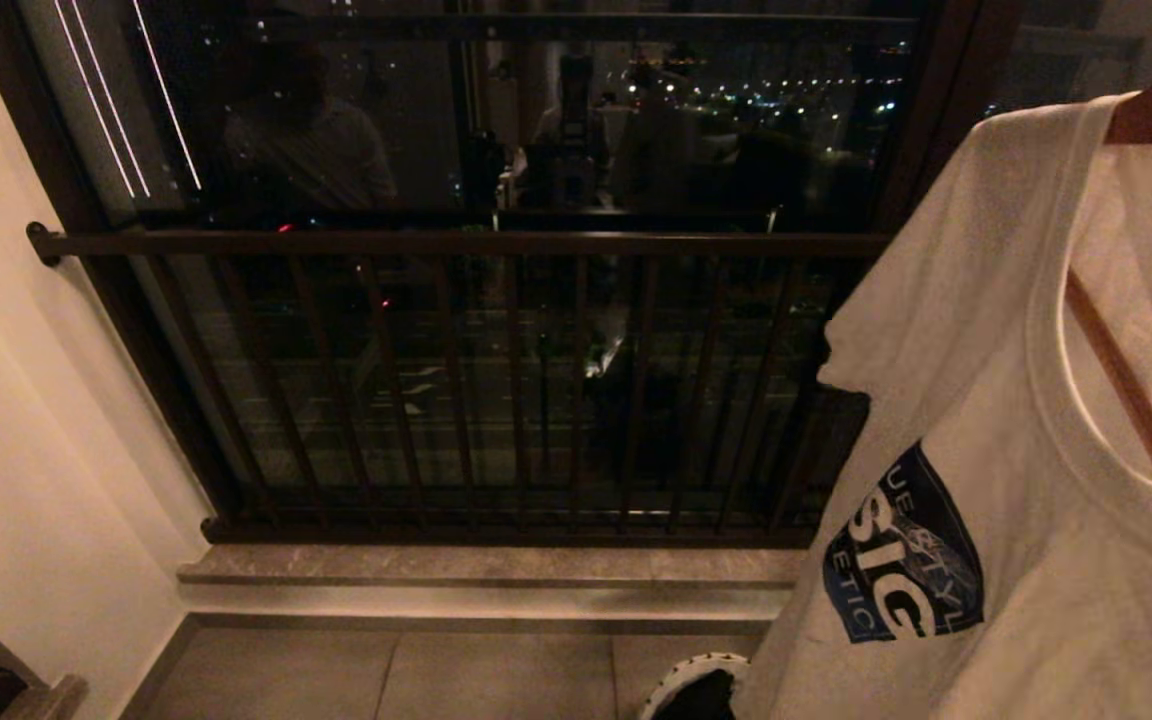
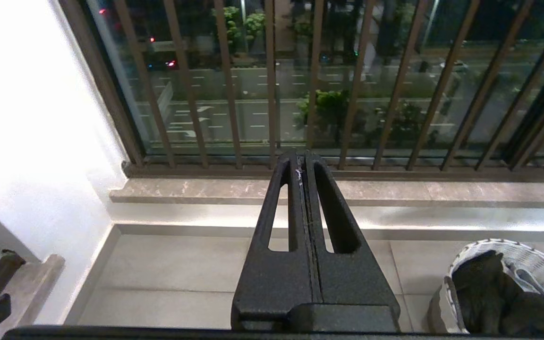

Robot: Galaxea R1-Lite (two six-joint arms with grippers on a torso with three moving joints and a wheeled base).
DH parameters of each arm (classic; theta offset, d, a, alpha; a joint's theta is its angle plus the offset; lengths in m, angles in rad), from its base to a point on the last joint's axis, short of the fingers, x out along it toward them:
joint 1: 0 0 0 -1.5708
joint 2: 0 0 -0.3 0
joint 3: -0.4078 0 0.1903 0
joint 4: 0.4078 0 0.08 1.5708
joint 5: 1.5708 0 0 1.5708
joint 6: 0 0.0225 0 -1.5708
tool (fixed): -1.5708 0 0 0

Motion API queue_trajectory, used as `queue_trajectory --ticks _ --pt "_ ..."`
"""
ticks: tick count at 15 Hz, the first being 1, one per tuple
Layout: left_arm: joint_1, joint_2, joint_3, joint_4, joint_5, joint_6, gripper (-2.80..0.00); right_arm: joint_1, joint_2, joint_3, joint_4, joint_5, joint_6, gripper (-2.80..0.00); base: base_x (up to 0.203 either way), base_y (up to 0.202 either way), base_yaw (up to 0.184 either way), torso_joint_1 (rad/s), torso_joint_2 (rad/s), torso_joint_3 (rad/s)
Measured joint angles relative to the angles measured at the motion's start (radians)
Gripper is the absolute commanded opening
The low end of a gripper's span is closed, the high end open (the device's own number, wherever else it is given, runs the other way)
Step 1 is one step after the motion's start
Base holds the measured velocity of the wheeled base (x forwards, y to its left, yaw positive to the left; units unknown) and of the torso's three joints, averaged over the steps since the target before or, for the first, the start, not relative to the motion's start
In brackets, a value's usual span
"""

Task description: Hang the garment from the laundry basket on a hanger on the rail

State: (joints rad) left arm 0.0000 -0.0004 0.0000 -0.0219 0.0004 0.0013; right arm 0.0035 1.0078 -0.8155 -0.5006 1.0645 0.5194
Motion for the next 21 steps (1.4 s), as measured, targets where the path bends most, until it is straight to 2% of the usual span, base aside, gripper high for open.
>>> queue_trajectory --ticks 8,17,21 --pt "0.0 0.0 0.0 0.0 0.0 0.005 -2.8 -0.057 0.183 -0.017 -0.021 0.059 -0.059 -2.8 0.0 0.0 0.0 0.0 0.0 0.0" --pt "0.0 0.0 0.0 0.0 0.0 0.008 -2.8 -0.091 0.24 -0.059 -0.079 0.073 -0.061 -2.8 0.0 0.0 0.0 0.0 0.0 0.0" --pt "0.0 0.0 0.0 0.0 0.0 0.007 -2.8 -0.114 0.265 -0.072 -0.122 0.104 -0.06 -2.8 0.0 0.0 0.0 0.0 0.0 0.0"
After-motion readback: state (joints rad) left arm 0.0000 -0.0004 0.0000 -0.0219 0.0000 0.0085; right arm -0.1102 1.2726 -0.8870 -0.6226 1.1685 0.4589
